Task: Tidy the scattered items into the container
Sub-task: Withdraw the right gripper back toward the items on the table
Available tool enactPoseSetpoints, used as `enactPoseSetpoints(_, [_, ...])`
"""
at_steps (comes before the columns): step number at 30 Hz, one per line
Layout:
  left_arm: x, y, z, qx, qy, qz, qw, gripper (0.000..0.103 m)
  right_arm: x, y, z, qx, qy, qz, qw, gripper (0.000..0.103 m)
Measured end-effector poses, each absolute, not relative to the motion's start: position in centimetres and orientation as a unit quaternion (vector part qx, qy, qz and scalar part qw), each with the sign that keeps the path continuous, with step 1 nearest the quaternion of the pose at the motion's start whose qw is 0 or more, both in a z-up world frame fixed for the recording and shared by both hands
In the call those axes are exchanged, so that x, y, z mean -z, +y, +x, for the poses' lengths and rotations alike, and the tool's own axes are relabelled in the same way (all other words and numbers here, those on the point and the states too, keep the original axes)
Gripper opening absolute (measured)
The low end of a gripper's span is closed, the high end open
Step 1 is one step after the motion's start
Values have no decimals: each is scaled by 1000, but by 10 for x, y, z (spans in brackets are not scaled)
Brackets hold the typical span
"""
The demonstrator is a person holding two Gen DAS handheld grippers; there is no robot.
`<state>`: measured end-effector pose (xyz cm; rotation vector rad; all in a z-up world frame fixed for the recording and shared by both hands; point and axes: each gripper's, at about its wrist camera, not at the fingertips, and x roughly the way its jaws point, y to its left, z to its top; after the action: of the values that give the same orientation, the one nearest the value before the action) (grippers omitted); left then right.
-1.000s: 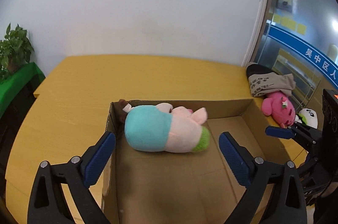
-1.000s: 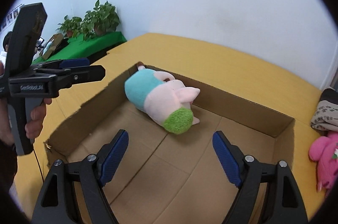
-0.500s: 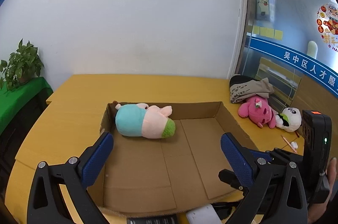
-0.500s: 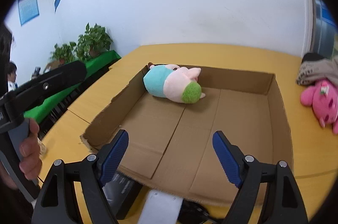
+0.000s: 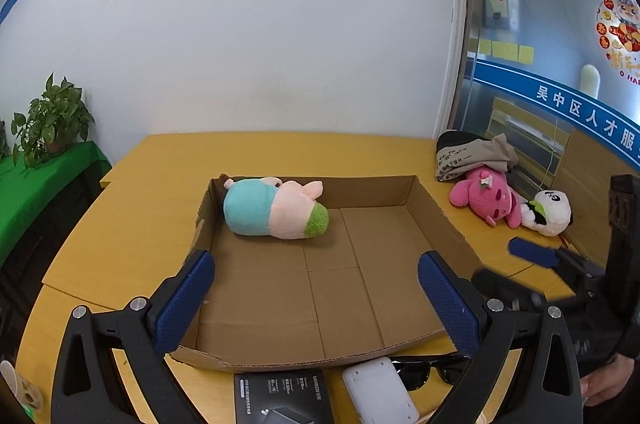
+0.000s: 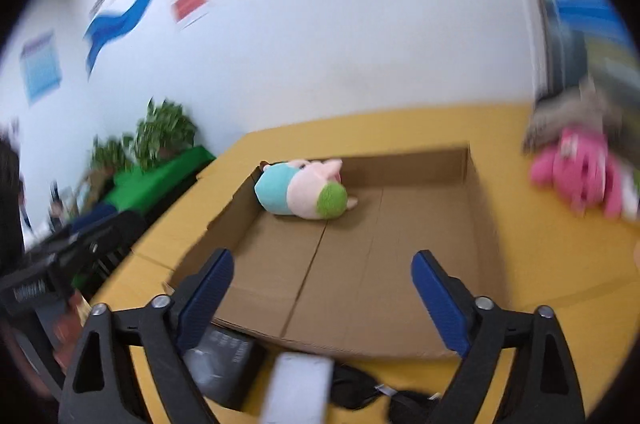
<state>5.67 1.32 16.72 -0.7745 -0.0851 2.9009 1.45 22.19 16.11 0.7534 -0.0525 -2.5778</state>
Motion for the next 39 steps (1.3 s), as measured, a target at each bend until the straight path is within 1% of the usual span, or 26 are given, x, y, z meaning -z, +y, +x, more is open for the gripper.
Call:
enactPoseSetpoints(3, [-158, 15, 53, -961, -31, -266, 70, 103, -162, 200, 22, 938, 41, 267, 216, 102])
enactPoseSetpoints(7, [-148, 8, 51, -959, -43, -273, 65, 103, -165, 187, 30, 951, 62, 232, 192, 102])
enactPoseSetpoints(12, [-141, -7, 52, -957, -70, -276, 45, 103, -158, 176, 30, 952, 88, 242, 167, 102])
enactPoseSetpoints(17, [-137, -8, 66, -967, -36, -250, 21, 103, -150, 171, 31, 949, 111, 248, 161, 102])
enactPoseSetpoints(19, [-133, -9, 66, -966, -26, -258, 23, 103, -150, 172, 32, 950, 112, 243, 159, 102])
enactPoseSetpoints(22, [-127, -13, 62, -960, -22, -278, 31, 103, -150, 170, 34, 951, 136, 229, 157, 102])
enactPoseSetpoints(25, [-122, -16, 60, -960, -21, -280, 16, 103, -147, 170, 32, 944, 159, 230, 173, 102])
enactPoseSetpoints(27, [-119, -17, 59, -958, -27, -285, 16, 103, -145, 173, 28, 939, 142, 246, 195, 102])
enactPoseSetpoints(29, [-116, -17, 57, -956, -35, -291, 21, 103, -140, 180, 21, 932, 99, 274, 215, 102])
enactPoseSetpoints(31, [-113, -18, 57, -956, -41, -287, 32, 103, -131, 186, 18, 932, 68, 286, 214, 102])
enactPoseSetpoints(33, [-111, -18, 58, -960, -33, -277, 18, 103, -117, 189, 16, 928, 45, 306, 208, 102])
enactPoseSetpoints(36, [-107, -18, 57, -962, -18, -274, 1, 103, -101, 191, 15, 925, 30, 324, 195, 102])
enactPoseSetpoints(39, [-103, -18, 59, -963, -3, -269, -25, 103, -94, 189, 19, 928, 40, 321, 186, 102])
